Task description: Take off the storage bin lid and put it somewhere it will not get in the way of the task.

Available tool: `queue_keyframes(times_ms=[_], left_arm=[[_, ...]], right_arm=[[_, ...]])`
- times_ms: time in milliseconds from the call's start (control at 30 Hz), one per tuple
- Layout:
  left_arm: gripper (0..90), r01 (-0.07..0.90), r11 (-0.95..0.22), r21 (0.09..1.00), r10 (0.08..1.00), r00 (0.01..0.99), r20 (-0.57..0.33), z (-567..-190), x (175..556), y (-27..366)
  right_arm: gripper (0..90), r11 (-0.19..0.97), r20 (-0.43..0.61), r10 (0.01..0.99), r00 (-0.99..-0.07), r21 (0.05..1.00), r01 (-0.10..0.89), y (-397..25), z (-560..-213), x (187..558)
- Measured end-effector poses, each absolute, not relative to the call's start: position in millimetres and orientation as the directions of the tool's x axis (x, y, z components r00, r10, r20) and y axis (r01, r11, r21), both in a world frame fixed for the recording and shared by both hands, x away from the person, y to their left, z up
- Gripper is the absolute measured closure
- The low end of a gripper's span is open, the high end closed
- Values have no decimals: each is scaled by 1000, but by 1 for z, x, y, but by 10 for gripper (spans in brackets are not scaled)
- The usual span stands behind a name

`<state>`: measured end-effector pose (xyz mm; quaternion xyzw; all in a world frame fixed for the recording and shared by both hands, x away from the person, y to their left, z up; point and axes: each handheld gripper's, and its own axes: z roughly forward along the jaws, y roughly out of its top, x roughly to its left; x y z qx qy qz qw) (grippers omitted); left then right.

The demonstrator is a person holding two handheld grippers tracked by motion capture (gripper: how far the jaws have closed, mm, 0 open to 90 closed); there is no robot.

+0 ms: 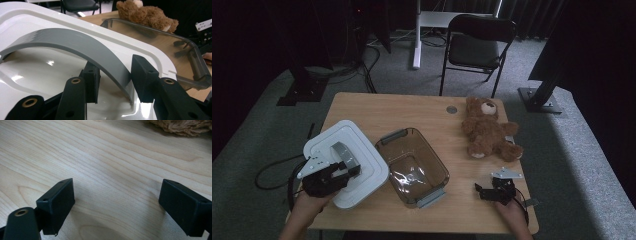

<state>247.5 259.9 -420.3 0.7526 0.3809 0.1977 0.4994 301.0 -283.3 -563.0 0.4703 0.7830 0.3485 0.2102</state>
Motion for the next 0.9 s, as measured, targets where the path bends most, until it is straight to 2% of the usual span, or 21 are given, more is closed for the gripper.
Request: queue_keyframes(times_ms=[300,333,433,700,900], left_arm=[[605,382,-222,897,734,671,-104,-449,250,271],[605,398,-199,896,723,677,-140,-456,252,275],[605,409,-219,886,728,673,-130,-463,253,278],[605,482,-256,838,685,702,-195,-500,268,276],[605,506,-290,812,681,705,-196,-514,276,270]], right_arm=[[124,314,-1,883,-469,743,591,-283,-563,301],[124,314,0,884,-468,743,591,-283,-563,301],[123,314,-1,883,-469,743,591,-283,-563,301],[123,315,-1,883,-469,743,591,-283,-563,301],[123,314,-1,883,-469,743,591,-283,-563,301]])
